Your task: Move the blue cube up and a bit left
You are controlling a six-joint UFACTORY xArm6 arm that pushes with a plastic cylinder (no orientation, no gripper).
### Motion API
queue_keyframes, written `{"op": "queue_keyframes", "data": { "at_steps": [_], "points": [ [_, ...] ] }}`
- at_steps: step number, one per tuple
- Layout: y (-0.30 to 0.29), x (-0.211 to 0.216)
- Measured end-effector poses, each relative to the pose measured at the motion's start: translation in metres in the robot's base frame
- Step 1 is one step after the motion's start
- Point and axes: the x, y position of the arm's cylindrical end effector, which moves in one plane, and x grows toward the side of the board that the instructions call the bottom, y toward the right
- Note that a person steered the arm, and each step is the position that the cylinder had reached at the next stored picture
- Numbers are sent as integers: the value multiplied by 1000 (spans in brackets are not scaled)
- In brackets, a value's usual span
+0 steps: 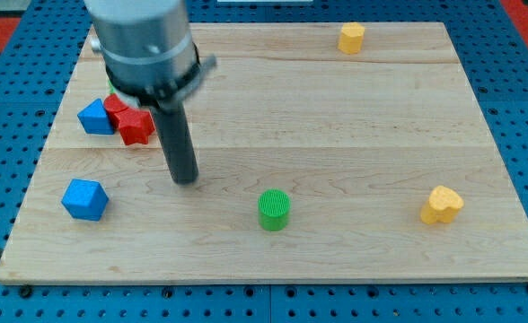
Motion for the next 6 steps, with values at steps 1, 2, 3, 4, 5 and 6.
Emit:
{"op": "queue_keyframes", "data": {
  "at_steps": [1,2,3,4,5,6],
  "points": [
    [-34,59],
    [-111,65],
    [-145,37],
    [-120,23],
    [-82,22],
    [-78,-3]
  ]
}}
